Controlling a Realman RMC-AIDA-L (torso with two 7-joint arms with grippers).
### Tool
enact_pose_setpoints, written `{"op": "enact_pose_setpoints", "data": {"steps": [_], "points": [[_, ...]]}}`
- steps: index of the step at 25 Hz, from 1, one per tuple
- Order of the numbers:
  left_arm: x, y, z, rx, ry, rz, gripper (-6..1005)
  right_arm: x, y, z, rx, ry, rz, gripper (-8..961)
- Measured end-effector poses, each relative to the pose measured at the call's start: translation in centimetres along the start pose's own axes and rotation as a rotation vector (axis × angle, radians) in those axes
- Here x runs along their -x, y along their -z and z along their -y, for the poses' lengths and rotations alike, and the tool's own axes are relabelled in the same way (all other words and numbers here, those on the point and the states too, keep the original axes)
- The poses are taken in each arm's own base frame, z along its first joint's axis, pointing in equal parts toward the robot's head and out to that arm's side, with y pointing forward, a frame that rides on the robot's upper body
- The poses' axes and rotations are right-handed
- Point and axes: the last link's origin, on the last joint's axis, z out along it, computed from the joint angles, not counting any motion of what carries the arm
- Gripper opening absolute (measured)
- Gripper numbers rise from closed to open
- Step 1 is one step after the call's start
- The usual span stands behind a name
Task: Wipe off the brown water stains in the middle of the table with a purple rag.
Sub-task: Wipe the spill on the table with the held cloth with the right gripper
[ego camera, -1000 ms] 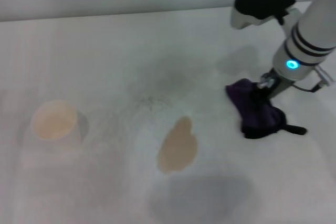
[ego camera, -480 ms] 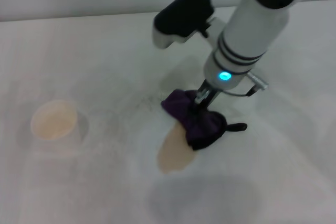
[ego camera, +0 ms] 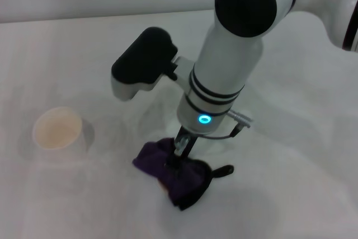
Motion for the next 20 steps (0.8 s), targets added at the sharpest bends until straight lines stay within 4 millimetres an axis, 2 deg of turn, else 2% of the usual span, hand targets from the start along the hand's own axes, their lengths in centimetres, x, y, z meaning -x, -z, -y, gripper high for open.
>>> {"op": "enact_pose_setpoints", "data": {"steps": [5,10,13,20], "points": [[0.0,0.0,-0.1,0.004,0.0,0.0,892,0.0,-0.5,-1.7,0.088,0.066,0.012,125],[0.0,0.1,-0.1,0.004,0.002,-0.001,894,-0.1,-0.7,-1.6,0.087,0.075,0.013,125],[0.0,0.2,-0.1,0.004,0.002,-0.001,895,-0.2,-0.5,-0.5,0.052,0.054,0.002,124],[0.1,0.2,-0.1,0.002,0.002,0.005,893,-1.1,1.3,3.8,-0.083,-0.031,-0.036,124]]}}
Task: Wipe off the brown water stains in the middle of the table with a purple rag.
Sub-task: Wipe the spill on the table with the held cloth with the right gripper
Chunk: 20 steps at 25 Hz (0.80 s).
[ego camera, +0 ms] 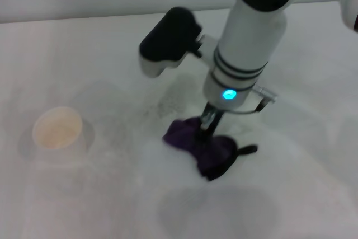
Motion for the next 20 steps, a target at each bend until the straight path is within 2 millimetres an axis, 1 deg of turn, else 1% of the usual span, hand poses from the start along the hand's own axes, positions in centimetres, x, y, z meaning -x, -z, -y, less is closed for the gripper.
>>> {"op": "enact_pose_setpoints", "data": {"steps": [4,6,9,11,13,20], "points": [[0.0,0.0,0.0,0.0,0.0,0.001,893,-0.8,0.5,3.0,-0.094,-0.061,-0.033,124],[0.0,0.0,0.0,0.0,0.001,0.001,893,-1.0,0.7,4.0,-0.125,-0.086,-0.041,124],[0.1,0.0,0.0,-0.002,0.002,0.003,893,-1.3,0.7,4.5,-0.139,-0.098,-0.054,124],[0.1,0.0,-0.1,-0.001,0.003,0.004,893,-1.2,0.6,3.9,-0.119,-0.082,-0.055,124],[0.1,0.0,-0.2,0.0,0.004,0.004,892,-0.9,0.6,2.7,-0.078,-0.054,-0.048,124],[0.1,0.0,-0.2,0.001,0.005,0.005,892,0.2,0.3,-3.2,0.076,0.109,-0.011,124]]}}
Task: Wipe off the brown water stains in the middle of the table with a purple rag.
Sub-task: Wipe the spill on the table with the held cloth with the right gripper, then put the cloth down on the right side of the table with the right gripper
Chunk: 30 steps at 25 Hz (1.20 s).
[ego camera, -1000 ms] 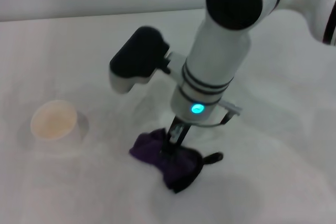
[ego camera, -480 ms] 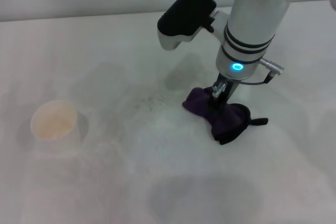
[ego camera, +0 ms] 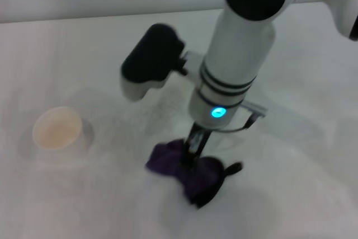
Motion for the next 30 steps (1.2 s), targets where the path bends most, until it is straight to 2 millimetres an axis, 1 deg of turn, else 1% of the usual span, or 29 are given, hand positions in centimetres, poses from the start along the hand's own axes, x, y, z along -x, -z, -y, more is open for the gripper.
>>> {"op": "enact_pose_setpoints", "data": {"steps": [3,6,9,12,15,18,22,24,30], "points": [[0.0,0.0,0.0,0.0,0.0,0.0,892,0.5,-0.3,-1.5,0.057,0.043,0.024,125],[0.0,0.1,-0.1,0.001,0.002,0.002,892,0.6,-0.9,-2.2,0.082,0.065,0.037,125],[0.2,0.3,-0.1,0.0,0.005,0.01,892,0.5,-1.5,-1.9,0.074,0.055,0.043,125],[0.3,0.5,0.0,-0.006,0.004,0.015,892,0.2,-1.3,-1.1,0.067,0.021,0.062,125],[0.4,0.6,0.1,-0.009,0.003,0.018,893,-0.9,-0.4,0.6,0.033,-0.03,0.08,125],[0.4,0.7,0.2,-0.007,0.002,0.02,893,-2.6,0.5,3.1,-0.031,-0.105,0.073,125],[0.4,0.7,0.2,-0.006,0.002,0.02,893,-5.3,1.8,6.9,-0.101,-0.218,0.063,125],[0.4,0.6,0.1,-0.005,0.002,0.023,893,-6.9,2.4,8.8,-0.124,-0.278,0.07,125],[0.4,0.2,0.1,-0.001,0.001,0.023,893,-10.8,3.4,12.6,-0.179,-0.402,0.079,125]]}}
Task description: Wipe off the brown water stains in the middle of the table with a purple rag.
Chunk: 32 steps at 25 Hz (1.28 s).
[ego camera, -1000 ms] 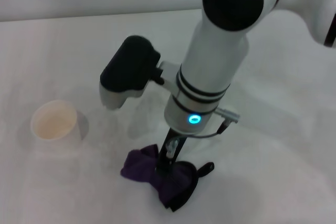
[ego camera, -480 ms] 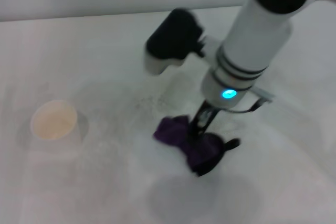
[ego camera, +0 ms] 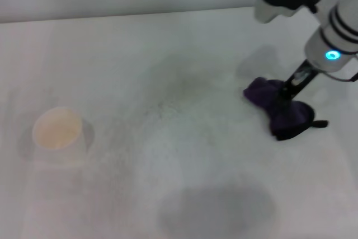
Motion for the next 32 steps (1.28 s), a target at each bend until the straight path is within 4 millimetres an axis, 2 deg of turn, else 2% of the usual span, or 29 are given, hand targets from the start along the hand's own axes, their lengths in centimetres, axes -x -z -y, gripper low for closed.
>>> {"op": "enact_pose_setpoints", "data": {"steps": [4,15,20,25,31,32], "points": [[-0.2,-0.4,-0.1,0.005,0.001,-0.009,893,-1.0,-0.4,1.7,-0.025,-0.05,-0.008,120],[-0.5,-1.6,-0.6,0.021,0.003,-0.017,893,-1.8,-1.4,2.4,-0.017,-0.078,-0.029,130],[-0.5,-1.7,-0.5,0.021,0.001,-0.015,893,-1.9,-0.8,3.4,-0.017,-0.125,0.023,208],[-0.6,-1.8,-0.5,0.021,-0.001,-0.018,893,-1.9,0.7,4.6,-0.011,-0.147,0.111,286],[-0.5,-1.5,-0.3,0.01,-0.002,-0.015,893,-2.4,2.4,7.7,-0.011,-0.223,0.29,425],[-0.5,-1.5,-0.2,0.009,-0.002,-0.015,893,-2.6,2.5,8.2,0.001,-0.232,0.334,425]]}}
